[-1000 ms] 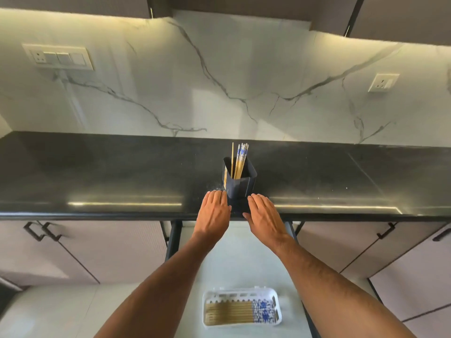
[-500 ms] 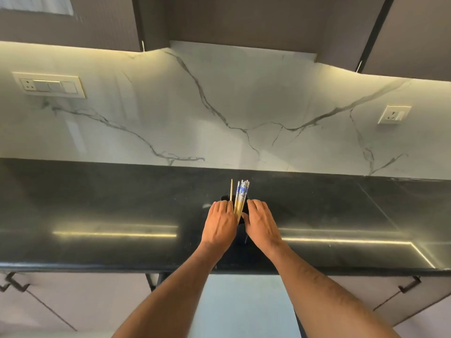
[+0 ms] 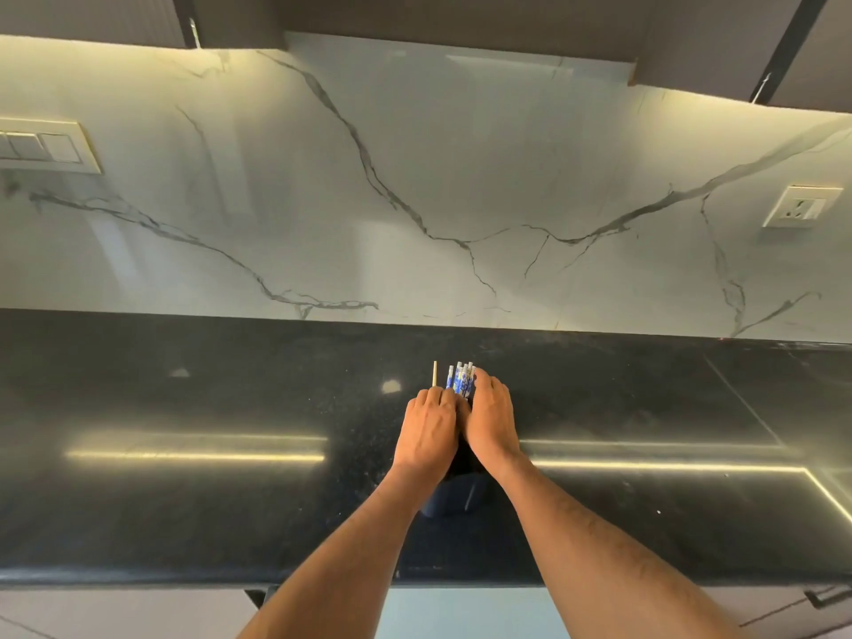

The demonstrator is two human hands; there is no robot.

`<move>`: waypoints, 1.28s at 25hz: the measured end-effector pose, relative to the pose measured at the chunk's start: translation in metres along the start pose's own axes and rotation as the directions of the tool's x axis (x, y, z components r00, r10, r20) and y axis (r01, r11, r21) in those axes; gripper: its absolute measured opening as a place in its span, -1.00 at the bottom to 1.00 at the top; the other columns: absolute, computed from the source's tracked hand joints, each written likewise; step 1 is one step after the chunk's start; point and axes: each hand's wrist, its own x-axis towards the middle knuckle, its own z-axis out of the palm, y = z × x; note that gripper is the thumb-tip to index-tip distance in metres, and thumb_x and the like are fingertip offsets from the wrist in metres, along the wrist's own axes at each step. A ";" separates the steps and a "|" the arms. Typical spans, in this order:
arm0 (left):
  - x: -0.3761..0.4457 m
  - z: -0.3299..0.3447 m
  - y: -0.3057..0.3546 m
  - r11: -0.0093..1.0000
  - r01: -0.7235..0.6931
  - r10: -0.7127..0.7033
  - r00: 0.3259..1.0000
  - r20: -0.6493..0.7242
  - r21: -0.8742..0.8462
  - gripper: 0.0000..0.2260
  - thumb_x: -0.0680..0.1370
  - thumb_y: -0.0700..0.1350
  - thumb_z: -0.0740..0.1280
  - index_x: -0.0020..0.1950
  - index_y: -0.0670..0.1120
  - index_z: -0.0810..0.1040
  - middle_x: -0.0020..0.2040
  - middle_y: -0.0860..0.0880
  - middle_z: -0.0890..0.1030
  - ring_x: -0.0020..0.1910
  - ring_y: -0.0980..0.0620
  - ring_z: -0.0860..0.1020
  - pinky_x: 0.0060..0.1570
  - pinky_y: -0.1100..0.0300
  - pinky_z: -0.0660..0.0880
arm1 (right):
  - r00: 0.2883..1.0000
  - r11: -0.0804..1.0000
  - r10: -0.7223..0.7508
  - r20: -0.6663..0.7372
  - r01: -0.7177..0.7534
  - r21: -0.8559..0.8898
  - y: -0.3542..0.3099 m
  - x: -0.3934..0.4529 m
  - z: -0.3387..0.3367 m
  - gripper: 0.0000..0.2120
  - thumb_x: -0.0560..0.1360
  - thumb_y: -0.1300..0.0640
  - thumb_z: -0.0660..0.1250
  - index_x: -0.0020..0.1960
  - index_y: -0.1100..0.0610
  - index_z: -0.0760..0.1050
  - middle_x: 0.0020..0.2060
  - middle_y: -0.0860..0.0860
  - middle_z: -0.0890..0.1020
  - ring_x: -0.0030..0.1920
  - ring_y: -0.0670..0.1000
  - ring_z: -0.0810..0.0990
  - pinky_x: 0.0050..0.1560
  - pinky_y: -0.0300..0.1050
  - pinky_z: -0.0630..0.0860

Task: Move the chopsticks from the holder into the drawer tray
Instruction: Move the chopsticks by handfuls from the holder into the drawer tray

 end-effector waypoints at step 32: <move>0.001 -0.002 0.012 0.926 0.144 -0.137 0.990 0.047 -0.349 -0.72 0.61 -0.27 0.25 0.32 -0.12 0.44 0.18 -0.09 0.54 0.11 0.00 0.53 0.15 0.10 0.55 | 0.945 0.876 0.321 0.065 -0.322 0.358 -0.004 0.021 -0.005 -0.84 0.48 0.33 0.44 0.03 0.15 0.65 -0.13 0.05 0.70 -0.13 -0.01 0.68 -0.18 -0.11 0.62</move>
